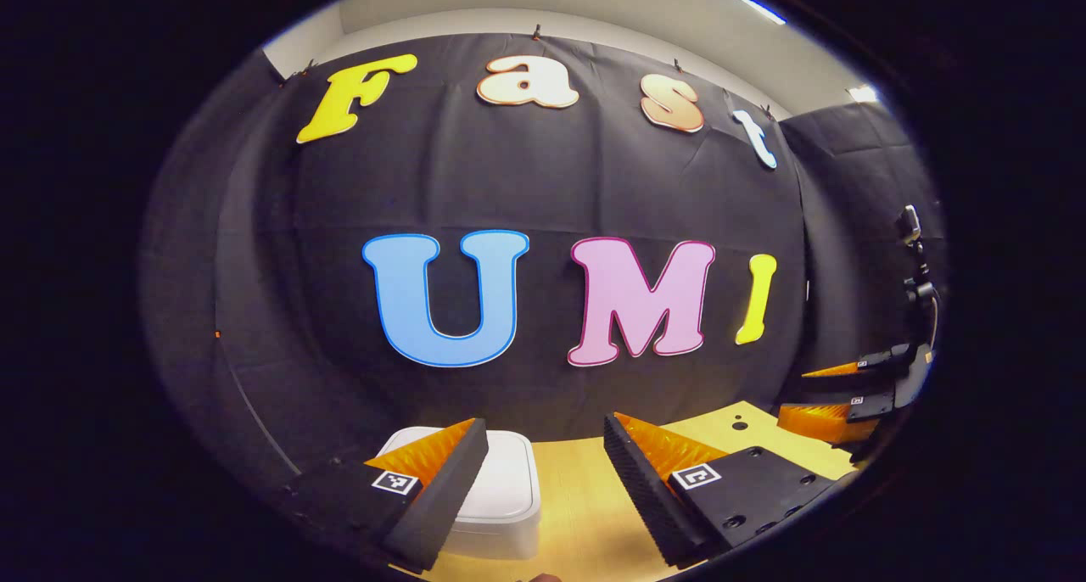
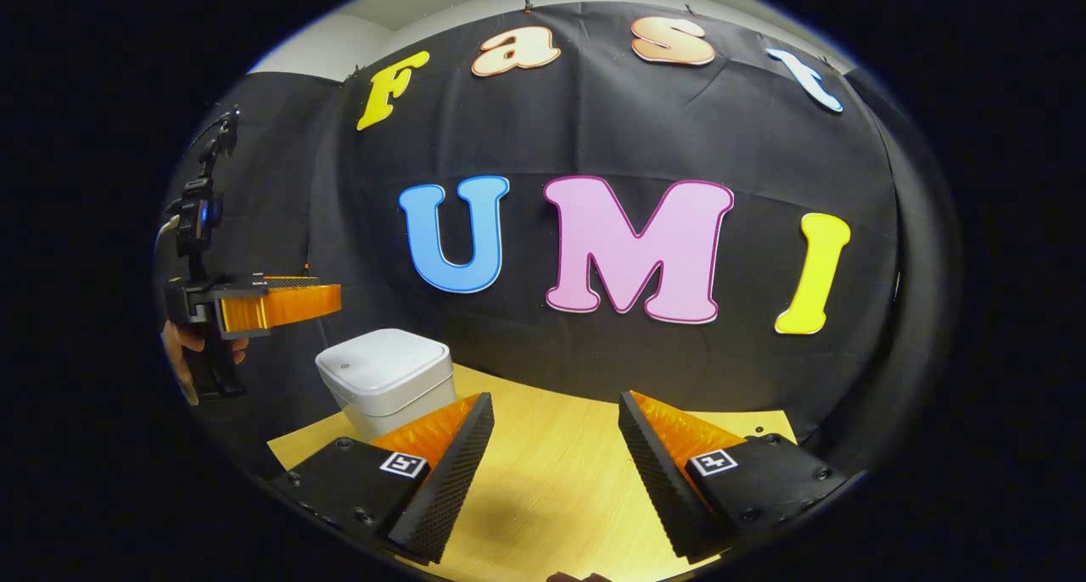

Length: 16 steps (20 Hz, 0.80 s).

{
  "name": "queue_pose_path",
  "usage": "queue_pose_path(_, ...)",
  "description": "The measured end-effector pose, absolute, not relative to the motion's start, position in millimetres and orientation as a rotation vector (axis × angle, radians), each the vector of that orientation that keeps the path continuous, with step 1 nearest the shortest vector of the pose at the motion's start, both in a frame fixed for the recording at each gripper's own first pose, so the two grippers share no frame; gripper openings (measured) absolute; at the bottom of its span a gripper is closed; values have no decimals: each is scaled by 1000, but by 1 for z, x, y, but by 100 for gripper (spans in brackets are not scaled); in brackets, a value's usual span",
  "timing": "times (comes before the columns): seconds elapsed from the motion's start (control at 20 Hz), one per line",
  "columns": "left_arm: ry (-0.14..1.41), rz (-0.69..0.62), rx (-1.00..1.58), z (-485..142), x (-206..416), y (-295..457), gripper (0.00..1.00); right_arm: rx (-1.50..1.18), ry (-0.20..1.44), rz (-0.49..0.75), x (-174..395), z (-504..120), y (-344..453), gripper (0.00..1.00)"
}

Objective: Press the lid of the desktop garbage bin to open it, pick up the crumpled paper on the desktop and throw it into the bin, then pick up the pop can on the desktop and drop it into the bin, and finally close the garbage bin lid.

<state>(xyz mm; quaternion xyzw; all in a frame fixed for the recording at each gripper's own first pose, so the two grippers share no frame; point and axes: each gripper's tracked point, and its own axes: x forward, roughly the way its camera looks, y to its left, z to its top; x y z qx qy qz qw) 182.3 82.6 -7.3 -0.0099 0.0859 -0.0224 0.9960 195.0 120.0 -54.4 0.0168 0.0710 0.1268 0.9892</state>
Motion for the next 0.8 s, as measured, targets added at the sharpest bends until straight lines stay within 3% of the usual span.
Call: queue_pose_path(0.8,87,7,-41,14,145,109,93,74,17,236,207,-5,149,96)
